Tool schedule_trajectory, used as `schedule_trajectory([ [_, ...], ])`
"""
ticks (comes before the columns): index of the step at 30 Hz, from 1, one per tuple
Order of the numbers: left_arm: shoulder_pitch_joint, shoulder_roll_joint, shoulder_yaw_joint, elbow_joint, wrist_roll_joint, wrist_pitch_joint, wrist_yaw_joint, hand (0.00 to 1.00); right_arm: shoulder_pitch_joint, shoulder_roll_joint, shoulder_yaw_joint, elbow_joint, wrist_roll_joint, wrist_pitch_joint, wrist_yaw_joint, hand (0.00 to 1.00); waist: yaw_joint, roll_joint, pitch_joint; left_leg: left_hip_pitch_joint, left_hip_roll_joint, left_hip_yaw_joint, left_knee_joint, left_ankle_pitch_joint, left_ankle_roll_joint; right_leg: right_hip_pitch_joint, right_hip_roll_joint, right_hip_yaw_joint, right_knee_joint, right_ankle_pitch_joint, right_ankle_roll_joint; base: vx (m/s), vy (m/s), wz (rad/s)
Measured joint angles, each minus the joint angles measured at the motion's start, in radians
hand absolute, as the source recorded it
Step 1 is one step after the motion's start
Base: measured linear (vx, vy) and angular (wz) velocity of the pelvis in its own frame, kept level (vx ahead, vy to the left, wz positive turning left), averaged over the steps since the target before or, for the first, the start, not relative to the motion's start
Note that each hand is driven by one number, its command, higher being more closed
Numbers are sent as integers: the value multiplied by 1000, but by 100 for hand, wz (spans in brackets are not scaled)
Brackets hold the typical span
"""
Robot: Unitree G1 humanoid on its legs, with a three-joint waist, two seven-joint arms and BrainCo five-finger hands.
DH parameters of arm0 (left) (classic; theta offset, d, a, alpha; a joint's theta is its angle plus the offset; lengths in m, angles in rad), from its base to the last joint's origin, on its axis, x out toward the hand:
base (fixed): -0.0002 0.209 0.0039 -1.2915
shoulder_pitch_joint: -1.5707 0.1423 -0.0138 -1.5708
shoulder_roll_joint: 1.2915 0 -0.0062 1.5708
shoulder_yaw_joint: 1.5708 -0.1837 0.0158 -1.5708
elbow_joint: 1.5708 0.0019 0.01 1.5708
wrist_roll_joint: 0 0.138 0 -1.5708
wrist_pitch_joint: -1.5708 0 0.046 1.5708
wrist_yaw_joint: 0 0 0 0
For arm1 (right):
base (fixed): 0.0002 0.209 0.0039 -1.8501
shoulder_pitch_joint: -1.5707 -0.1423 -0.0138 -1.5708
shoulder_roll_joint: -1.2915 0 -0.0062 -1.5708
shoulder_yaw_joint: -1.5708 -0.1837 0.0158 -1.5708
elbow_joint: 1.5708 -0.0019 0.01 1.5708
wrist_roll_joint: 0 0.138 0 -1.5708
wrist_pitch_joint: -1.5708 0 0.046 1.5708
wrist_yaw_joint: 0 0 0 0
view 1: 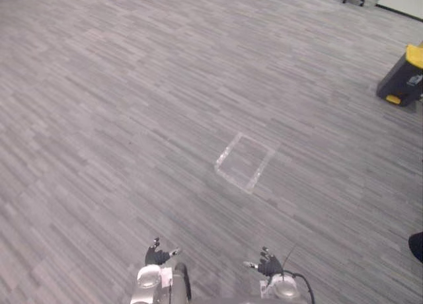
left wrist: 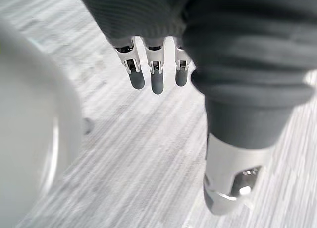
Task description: Organize the slippers on the shoe rack
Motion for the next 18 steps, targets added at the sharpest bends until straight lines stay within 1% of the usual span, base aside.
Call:
schedule_trajectory([
  [1,0,-1,-13,9,0,1,0,0,-3,-4,2,-5,0,-1,3,0,-3,7,6,69,0,14,-37,-4,6,-44,-5,-51,72,-31,-38,509,158,-52],
  [2,-2,-3,-26,12,0,1,0,0,-4,-7,4,-9,0,-4,6,0,-3,18,7,146,6,22,-100,-8,8,-97,2,-116,98,-76,-77,422,102,-39],
  [3,-2,-2,-32,16,0,0,0,0,-6,-8,4,-12,0,-8,5,0,-5,26,7,179,15,26,-131,-15,1,-131,15,-158,80,-101,-91,424,56,-31],
  [4,-6,0,-35,28,0,-1,-1,0,-18,-8,4,-15,0,-13,6,0,-15,26,8,224,25,41,-173,-18,-5,-191,33,-222,5,-137,-104,432,6,-17],
  [5,-5,0,-36,34,1,-1,-1,0,-27,-10,4,-15,0,-13,6,0,-27,26,10,251,33,51,-199,-22,-11,-241,51,-269,-92,-146,-109,431,-15,-13],
  [6,-3,0,-37,38,2,1,-2,0,-33,-11,4,-15,0,-14,6,0,-35,26,11,265,37,59,-212,-23,-12,-267,70,-290,-196,-137,-110,442,-47,-7],
  [7,-2,0,-45,42,4,1,-2,0,-40,-13,3,-20,0,-14,5,0,-45,24,12,294,38,74,-238,-24,-14,-290,98,-310,-387,-77,-120,471,-86,3],
  [8,-3,1,-56,42,8,1,-3,0,-41,-15,4,-20,0,-14,4,0,-50,19,17,322,33,73,-251,-36,-29,-290,116,-314,-540,0,-127,501,-106,9],
  [9,-5,0,-61,45,13,1,-3,0,-43,-19,4,-19,0,-13,4,0,-57,19,26,353,27,67,-261,-48,-43,-279,131,-302,-579,137,-168,647,-124,-9],
  [10,-17,-16,-61,61,22,1,-4,0,-58,-38,3,-11,-1,-12,5,0,-54,57,32,377,58,67,-259,-50,-52,-268,164,-309,-554,115,-189,538,-103,-18],
  [11,-20,-23,-61,67,24,-1,-5,0,-64,-44,-7,-11,0,-10,4,0,-51,74,36,366,66,58,-225,-40,-68,-279,167,-305,-505,65,-208,507,-111,-28],
  [12,-27,-38,-59,67,31,-1,-5,0,-65,-50,-13,-21,-1,-10,3,0,-57,80,40,365,70,48,-190,-34,-78,-283,167,-307,-474,32,-215,368,-149,-15],
  [13,-33,-45,-56,66,43,0,-4,0,-63,-51,-28,-25,-1,-8,2,0,-61,90,40,345,89,35,-106,-20,-103,-264,178,-308,-459,-8,-223,554,-255,-10],
  [14,-30,-46,-49,60,43,0,-5,0,-56,-49,-37,-30,-1,-4,1,0,-67,96,42,300,118,11,40,-1,-129,-217,199,-308,-481,-29,-217,558,-258,-13],
  [15,-30,-53,-28,45,43,0,-5,0,-41,-47,-35,-46,0,2,2,0,-68,100,44,241,151,-6,216,52,-153,-160,218,-300,-518,-42,-219,465,-200,-20],
  [16,-16,-64,-6,24,42,-1,-4,0,-25,-46,-28,-66,2,2,1,0,-65,103,47,172,187,-31,408,139,-174,-97,243,-286,-563,-52,-227,361,-81,-36],
  [17,-4,-75,16,10,42,-2,-5,0,-12,-45,-21,-83,2,2,0,0,-59,106,50,112,215,-36,563,164,-185,-44,262,-269,-592,-63,-240,436,-57,-64],
  [18,12,-79,27,-23,42,-4,-5,0,-2,-39,-7,-86,3,3,-2,0,-49,99,51,22,246,-14,741,121,-167,30,279,-237,-629,-84,-263,510,-47,-84],
])
